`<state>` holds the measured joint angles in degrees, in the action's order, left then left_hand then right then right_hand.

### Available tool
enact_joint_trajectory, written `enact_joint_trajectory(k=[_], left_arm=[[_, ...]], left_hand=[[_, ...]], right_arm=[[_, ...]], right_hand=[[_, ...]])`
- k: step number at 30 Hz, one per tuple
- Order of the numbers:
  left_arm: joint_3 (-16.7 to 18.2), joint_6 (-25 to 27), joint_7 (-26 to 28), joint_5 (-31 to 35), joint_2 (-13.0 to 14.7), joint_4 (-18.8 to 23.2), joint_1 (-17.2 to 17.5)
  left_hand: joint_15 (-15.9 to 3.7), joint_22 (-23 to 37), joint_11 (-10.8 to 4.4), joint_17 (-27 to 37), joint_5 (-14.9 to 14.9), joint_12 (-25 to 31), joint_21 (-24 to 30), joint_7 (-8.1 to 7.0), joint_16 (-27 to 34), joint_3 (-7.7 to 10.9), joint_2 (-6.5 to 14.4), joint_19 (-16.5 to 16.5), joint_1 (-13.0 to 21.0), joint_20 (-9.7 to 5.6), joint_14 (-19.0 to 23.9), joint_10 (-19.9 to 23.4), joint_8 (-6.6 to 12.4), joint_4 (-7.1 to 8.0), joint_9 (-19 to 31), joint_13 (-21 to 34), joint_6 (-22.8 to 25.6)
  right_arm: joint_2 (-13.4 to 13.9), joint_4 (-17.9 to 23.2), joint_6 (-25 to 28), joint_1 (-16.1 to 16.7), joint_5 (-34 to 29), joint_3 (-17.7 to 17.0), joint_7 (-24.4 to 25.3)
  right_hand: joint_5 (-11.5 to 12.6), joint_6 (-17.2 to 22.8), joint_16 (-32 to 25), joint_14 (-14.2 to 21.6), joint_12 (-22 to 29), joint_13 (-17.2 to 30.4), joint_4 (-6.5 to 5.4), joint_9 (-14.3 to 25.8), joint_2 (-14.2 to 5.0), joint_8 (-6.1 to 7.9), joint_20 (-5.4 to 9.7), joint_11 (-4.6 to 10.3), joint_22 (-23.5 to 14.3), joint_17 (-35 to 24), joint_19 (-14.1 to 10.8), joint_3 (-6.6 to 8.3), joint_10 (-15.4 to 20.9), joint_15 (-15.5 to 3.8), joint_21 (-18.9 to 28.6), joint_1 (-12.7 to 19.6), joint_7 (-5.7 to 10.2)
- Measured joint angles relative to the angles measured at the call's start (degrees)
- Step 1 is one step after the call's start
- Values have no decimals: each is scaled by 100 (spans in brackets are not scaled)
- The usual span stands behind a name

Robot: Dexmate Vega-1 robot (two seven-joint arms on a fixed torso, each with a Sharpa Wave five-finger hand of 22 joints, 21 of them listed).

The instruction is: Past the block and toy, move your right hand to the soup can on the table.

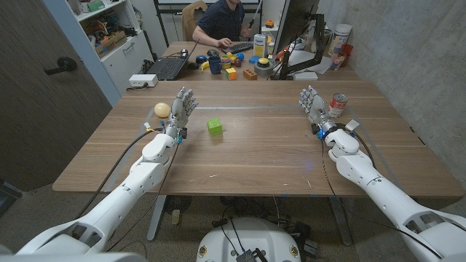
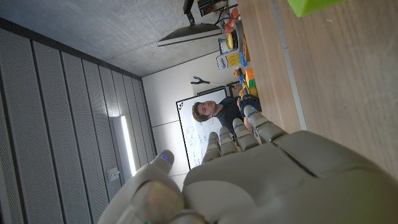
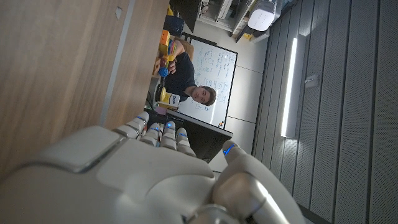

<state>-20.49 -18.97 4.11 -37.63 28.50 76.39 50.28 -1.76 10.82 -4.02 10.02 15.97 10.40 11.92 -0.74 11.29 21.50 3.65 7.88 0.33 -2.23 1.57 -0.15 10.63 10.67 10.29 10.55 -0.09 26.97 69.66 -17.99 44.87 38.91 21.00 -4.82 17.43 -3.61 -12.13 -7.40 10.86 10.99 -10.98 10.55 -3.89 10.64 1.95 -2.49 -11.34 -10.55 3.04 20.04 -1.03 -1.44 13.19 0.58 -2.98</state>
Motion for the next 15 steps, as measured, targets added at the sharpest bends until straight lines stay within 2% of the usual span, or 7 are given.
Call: enact_joint_trajectory(k=[12,15], left_arm=[[-246,-291,548,-251,159,101,43],[-296,-346,600,-308,191,102,28]], left_hand=[[0,-1,0,-1,0,1,0,0,0,0,0,0,0,0,0,0,0,0,-1,0,0],[0,-1,0,-1,0,1,0,0,0,0,0,0,0,0,0,0,0,0,-1,-1,0]], right_arm=[[-128,-347,-111,-245,93,-14,-250],[-111,-353,-111,-274,88,-13,-258]], right_hand=[[0,1,0,1,0,5,1,-1,-6,0,0,-23,0,1,0,-2,25,0,0,6,0],[0,43,0,44,36,-8,73,-1,-6,18,0,-123,0,15,-84,-59,82,42,45,6,42]])
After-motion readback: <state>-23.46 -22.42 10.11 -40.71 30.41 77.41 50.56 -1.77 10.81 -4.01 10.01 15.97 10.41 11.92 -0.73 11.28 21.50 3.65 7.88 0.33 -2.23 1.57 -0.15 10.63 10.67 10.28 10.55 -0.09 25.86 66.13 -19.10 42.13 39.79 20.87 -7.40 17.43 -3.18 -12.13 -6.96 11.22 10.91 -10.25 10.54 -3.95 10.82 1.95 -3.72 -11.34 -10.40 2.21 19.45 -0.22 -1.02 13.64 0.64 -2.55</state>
